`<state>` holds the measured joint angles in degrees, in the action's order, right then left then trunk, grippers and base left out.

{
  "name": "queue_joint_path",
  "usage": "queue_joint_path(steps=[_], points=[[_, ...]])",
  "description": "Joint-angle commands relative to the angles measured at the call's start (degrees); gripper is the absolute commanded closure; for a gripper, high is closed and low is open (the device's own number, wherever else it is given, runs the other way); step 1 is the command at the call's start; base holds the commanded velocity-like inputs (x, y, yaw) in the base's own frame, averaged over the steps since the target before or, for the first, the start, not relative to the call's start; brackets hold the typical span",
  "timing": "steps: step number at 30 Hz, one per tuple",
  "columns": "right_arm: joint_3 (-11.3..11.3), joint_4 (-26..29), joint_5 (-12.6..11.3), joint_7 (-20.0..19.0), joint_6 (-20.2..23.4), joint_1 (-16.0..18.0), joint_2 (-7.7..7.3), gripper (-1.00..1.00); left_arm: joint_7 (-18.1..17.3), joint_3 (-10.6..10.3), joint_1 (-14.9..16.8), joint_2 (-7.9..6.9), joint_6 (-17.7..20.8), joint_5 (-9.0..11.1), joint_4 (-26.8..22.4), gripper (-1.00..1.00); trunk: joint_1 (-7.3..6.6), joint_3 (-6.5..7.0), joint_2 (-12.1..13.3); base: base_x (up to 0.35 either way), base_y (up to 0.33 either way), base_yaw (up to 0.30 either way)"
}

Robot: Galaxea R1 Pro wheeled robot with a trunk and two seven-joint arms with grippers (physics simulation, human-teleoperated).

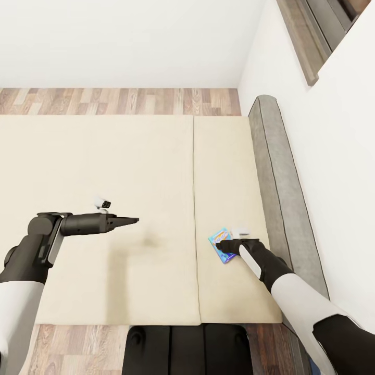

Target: Put all the toys in the child's room - the three board games (two on the bed and one on the table), the two jigsaw puzzles on the table, and the tennis ball on the table - inside the toy box on the table in the child's room.

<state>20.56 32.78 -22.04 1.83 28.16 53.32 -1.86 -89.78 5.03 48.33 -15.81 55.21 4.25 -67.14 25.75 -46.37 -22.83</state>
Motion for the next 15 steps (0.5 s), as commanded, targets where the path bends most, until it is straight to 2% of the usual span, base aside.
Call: queue_joint_path(steps=[1,15], points=[[0.4,0.1,-0.3,0.2,0.2,0.0,-0.08,-1.00,-0.2,0.0,0.0,-0.01,0.6,0.0,0.0,-1.00,0.03,-0.07,-0.1,0.000,0.000,0.000],[0.4,0.1,-0.3,0.1,0.3,0.0,-0.06,-1.00,-0.2,0.0,0.0,-0.01,0.7,0.0,0.0,-1.00,0.03,-0.07,-0.1,0.000,0.000,0.000]])
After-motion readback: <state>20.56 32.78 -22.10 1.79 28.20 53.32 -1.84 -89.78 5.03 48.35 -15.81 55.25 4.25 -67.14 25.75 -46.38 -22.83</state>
